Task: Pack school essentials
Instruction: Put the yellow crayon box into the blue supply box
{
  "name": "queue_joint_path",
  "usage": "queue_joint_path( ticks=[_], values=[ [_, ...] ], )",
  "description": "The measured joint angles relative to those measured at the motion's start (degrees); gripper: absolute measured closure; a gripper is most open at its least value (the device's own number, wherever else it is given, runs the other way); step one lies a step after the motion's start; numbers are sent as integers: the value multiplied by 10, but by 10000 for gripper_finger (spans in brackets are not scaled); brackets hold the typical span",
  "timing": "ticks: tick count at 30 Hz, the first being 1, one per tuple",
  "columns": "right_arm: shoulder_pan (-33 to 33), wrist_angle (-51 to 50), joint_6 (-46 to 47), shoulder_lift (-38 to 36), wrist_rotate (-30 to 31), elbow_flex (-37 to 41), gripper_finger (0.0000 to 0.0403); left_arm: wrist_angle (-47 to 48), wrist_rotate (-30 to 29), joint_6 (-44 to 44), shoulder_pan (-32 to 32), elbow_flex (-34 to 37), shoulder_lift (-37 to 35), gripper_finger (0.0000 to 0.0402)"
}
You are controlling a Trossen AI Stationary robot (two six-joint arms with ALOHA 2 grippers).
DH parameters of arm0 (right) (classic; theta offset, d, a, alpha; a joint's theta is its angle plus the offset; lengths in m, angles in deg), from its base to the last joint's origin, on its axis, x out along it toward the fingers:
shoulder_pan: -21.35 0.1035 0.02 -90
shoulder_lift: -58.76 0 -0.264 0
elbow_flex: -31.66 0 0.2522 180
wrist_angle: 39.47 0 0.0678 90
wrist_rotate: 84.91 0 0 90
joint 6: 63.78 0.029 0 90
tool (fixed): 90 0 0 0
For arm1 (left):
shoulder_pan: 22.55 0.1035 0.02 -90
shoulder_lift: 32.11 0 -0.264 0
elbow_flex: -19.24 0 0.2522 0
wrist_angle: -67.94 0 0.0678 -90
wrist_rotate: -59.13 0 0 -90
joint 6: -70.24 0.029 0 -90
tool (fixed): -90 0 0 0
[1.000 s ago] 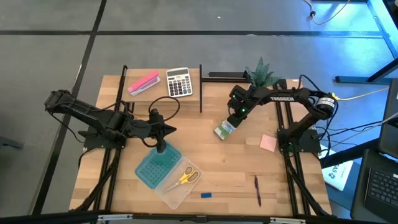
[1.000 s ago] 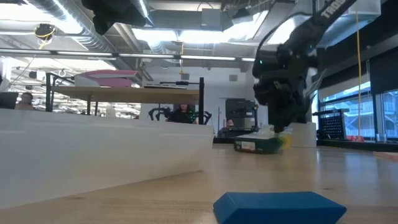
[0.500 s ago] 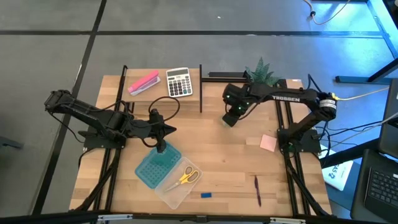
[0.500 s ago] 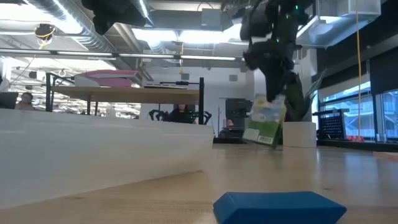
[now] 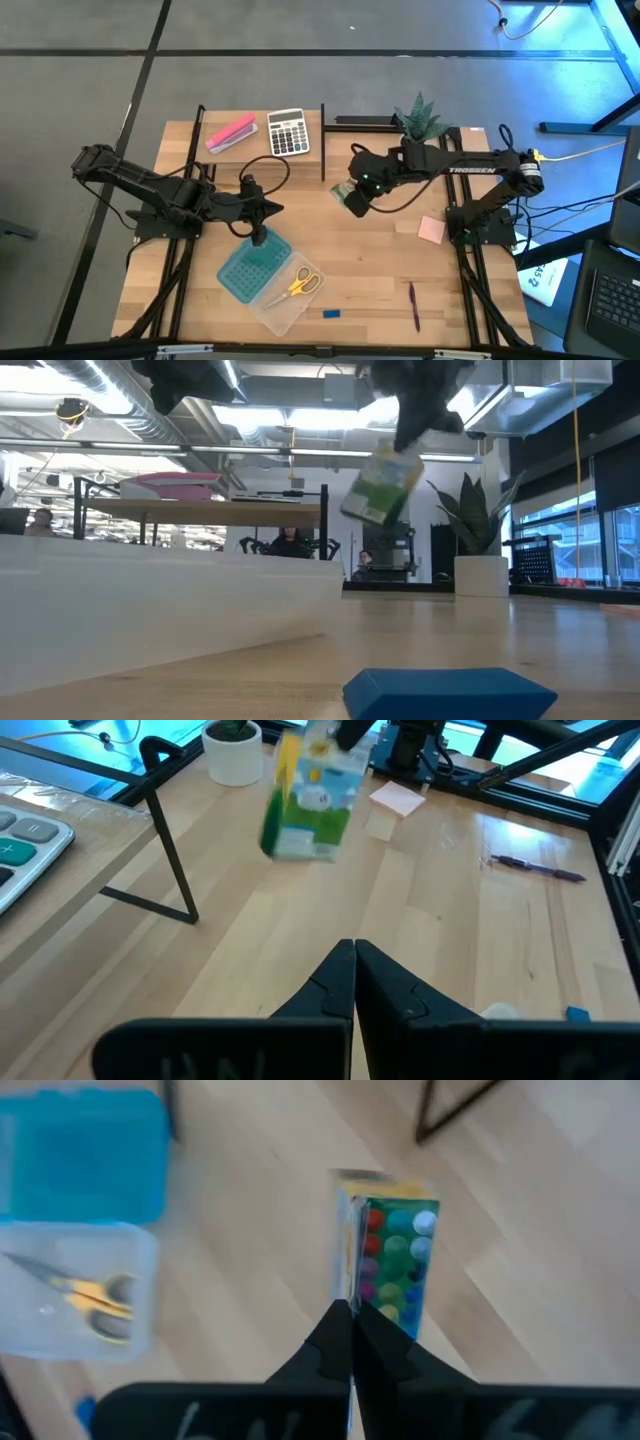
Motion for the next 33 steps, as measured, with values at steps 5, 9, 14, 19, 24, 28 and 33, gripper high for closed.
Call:
queue_joint_path(
  ticks=[5, 9, 14, 19, 24, 28, 33],
  values=[
    [47, 14, 32, 0, 33, -36, 402, 0, 0, 0, 0, 0, 0, 401],
    [83, 61, 50, 0, 33, -39, 401, 0, 15, 0, 0, 0, 0, 401],
    [126, 132, 50, 17, 33, -40, 401, 0, 74, 0, 0, 0, 0, 401],
    [155, 185, 36, 43, 28, -40, 401, 1, 118, 0, 0, 0, 0, 401],
    [171, 202, 33, 61, 21, -39, 401, -1, 123, -2, 0, 0, 0, 401],
    [171, 200, 34, 61, 22, -39, 400, -2, 135, -69, -1, 0, 0, 401],
    [171, 200, 34, 62, 23, -39, 400, -2, 138, -74, -1, 0, 0, 401]
  ],
)
